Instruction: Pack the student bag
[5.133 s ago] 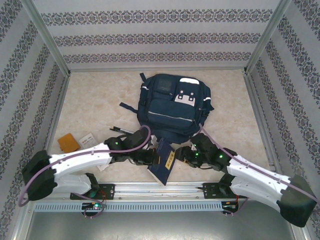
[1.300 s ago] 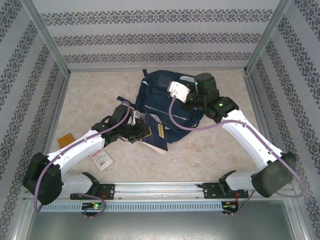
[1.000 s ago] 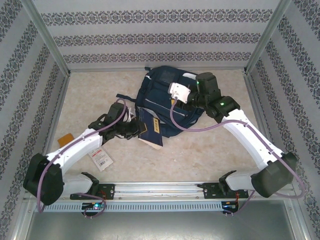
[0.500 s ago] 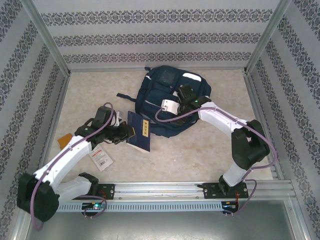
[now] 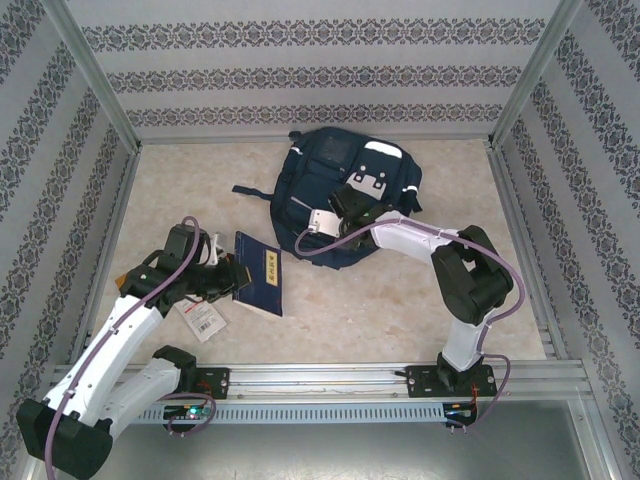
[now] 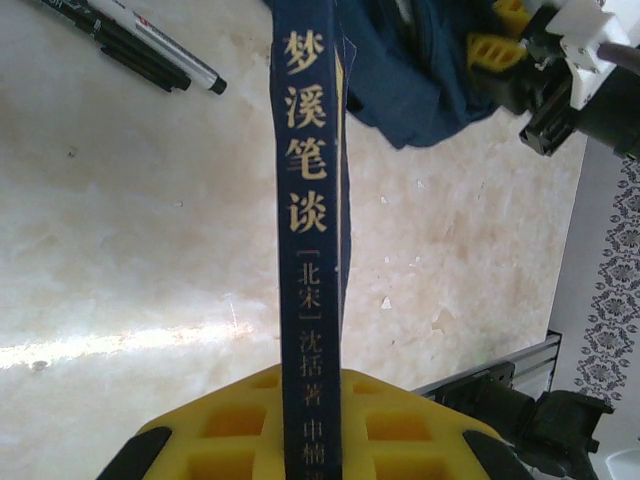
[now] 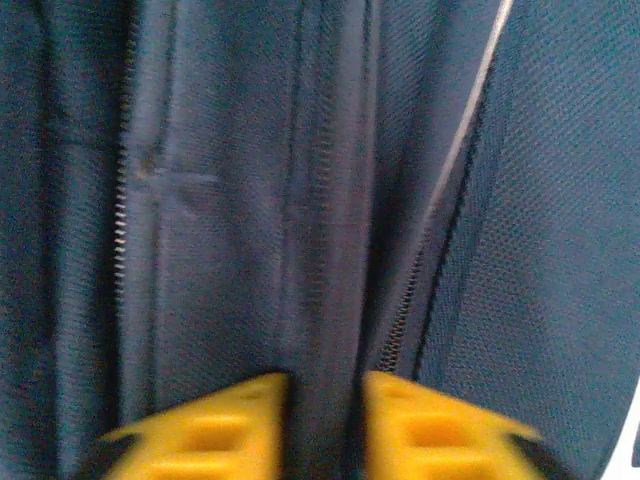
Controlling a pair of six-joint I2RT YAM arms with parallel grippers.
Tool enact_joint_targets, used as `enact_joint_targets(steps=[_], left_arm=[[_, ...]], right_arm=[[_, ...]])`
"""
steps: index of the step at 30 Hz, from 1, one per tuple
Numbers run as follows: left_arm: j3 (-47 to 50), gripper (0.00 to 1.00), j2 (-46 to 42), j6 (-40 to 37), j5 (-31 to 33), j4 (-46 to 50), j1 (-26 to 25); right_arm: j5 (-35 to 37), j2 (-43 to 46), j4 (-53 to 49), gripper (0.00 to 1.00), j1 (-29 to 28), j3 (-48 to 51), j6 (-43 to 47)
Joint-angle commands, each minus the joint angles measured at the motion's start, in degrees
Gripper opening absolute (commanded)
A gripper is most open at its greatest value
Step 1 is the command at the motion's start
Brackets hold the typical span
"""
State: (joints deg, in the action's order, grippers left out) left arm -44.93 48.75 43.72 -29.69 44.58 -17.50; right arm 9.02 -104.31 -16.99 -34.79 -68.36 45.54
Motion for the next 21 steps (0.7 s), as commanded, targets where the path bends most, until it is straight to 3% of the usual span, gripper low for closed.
enact_joint_targets(steps=[1,5,11,15,21], left_arm=[[-2.0,0.00,-1.1,-1.6,-2.6,2.0,0.8],[-2.3,0.00,-1.3,-1.1,-8.5,-1.3,0.8],[-3.6,0.00,0.9,1.0,-11.6,-6.3,0.8],[-1.3,0.00,3.6,5.8,-15.6,-16.3,0.7],[-1.2,0.00,7.4,8.9,-15.7,-24.5,-0.2]], right_arm=[[4.5,3.1,5.2,0.00,-0.5,1.7,2.1],[2.8,9.3,7.6,0.00,-0.9,3.5,2.9],[-0.5,19.6,11.8,0.00,-0.7,4.9,4.2],[-5.0,24.7,11.1,0.00,0.9,4.5,4.4],[-14.0,30.0,10.0,0.00,4.8,3.6,0.1]])
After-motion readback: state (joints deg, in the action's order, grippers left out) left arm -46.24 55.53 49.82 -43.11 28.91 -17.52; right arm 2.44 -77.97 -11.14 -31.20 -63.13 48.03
